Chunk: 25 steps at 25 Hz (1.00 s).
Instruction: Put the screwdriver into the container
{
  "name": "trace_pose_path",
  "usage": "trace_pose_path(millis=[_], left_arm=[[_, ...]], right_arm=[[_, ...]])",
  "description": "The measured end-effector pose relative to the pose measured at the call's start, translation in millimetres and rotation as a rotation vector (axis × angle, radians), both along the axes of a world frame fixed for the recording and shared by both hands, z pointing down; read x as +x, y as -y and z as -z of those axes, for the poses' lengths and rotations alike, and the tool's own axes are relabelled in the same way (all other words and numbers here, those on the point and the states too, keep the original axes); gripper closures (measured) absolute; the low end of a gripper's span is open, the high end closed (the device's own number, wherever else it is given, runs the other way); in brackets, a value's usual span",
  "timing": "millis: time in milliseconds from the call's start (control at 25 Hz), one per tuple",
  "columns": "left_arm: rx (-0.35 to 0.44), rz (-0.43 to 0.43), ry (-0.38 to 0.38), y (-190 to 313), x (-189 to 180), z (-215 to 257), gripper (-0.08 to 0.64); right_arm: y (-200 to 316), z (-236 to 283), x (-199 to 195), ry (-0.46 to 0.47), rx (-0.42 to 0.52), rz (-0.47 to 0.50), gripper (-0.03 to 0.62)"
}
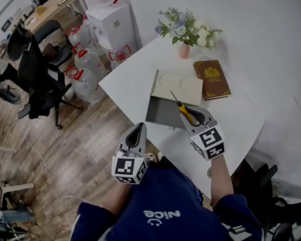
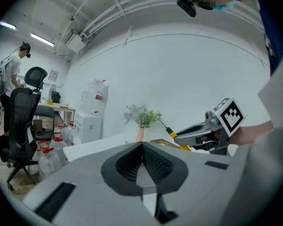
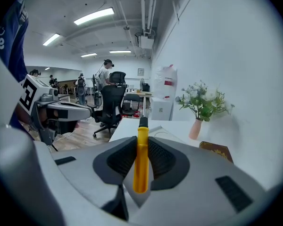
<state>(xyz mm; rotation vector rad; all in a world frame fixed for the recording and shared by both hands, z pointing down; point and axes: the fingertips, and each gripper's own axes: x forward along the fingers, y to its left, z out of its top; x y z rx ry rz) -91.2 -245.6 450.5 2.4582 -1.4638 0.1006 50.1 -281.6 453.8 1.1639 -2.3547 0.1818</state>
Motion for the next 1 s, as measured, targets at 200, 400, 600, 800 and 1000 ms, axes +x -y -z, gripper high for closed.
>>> trace_pose_path(millis=[200, 400, 600, 800, 1000], left_arm=[[-0.019, 0.046, 0.0, 2.2, -8.0, -7.1, 0.546], [-0.025, 0.057, 0.001, 4.3, -7.6, -9.7, 0.546], [-0.034, 0.067, -0.002, 6.4, -7.9, -12.4, 0.545], [-0.037, 0.091, 0.011, 6.6, -12.1, -14.5, 0.545], [-0.044, 0.107, 0.036, 1.5, -13.3, -20.5, 0.545]], right_arm=[[9.1, -15.1, -5.3, -0.02, -0.038, 0.027, 0.5], [18.9, -41.6, -8.7, -0.055, -0.076, 0.051, 0.5], [25.7, -67.9, -13.4, -0.081, -0.129, 0.082, 0.5], [28.3, -92.8, -20.2, -0.143, -0.171, 0.134, 0.5], [31.5, -116.6, -24.4, -0.193, -0.202, 0.176, 0.5]])
